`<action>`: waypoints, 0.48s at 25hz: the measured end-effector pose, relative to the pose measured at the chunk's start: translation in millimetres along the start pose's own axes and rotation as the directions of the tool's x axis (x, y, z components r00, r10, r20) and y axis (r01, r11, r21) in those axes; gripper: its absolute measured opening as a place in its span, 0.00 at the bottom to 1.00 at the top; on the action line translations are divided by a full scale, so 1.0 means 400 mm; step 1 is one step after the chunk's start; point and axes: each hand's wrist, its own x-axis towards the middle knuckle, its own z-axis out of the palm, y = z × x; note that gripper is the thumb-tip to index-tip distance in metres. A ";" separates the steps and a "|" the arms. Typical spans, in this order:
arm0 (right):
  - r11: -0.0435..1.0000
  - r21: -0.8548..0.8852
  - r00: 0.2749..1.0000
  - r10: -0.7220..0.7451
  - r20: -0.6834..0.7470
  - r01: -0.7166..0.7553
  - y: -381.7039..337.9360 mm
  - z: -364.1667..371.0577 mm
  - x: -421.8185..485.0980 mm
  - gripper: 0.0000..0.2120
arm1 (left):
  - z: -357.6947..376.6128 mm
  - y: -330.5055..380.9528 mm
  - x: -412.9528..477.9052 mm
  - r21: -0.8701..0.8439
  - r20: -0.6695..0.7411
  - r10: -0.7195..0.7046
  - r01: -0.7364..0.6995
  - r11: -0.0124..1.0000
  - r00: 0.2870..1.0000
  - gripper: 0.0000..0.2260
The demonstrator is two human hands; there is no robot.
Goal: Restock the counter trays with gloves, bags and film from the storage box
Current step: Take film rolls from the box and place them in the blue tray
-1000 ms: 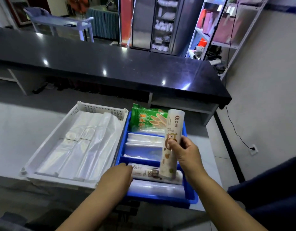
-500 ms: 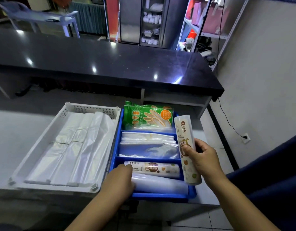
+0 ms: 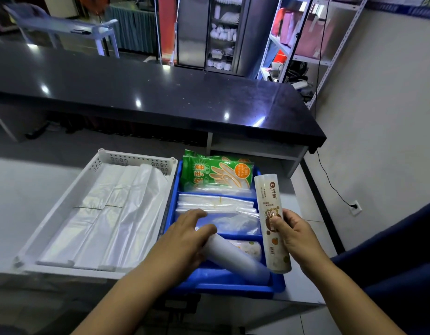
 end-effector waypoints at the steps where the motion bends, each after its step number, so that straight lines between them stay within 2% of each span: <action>1: 1.000 -0.022 1.000 -0.005 0.017 0.006 -0.002 -0.001 0.001 0.09 | -0.016 -0.005 -0.002 -0.108 0.041 -0.021 0.025 0.994 0.999 0.21; 3: 0.997 -0.066 0.998 -0.031 0.051 0.034 -0.006 -0.002 0.007 0.09 | -0.059 -0.021 -0.006 -0.357 0.078 -0.067 0.090 0.930 0.995 0.23; 6: 0.985 -0.144 0.985 -0.076 0.153 0.099 -0.005 0.003 0.009 0.12 | -0.152 -0.075 -0.031 -0.610 -0.066 -0.219 0.134 0.781 0.973 0.22; 7: 0.975 -0.186 0.975 -0.086 0.204 0.125 -0.003 0.009 0.008 0.12 | -0.184 -0.096 -0.042 -0.650 -0.143 -0.297 0.137 0.748 0.944 0.20; 9: 0.943 -0.271 0.946 -0.105 0.308 0.192 0.004 0.026 0.004 0.12 | -0.238 -0.139 -0.070 -0.687 -0.312 -0.443 0.123 0.717 0.841 0.18; 12: 0.845 -0.426 0.907 -0.147 0.394 0.322 0.020 0.067 0.002 0.15 | -0.286 -0.181 -0.113 -0.645 -0.459 -0.548 0.162 0.747 0.699 0.17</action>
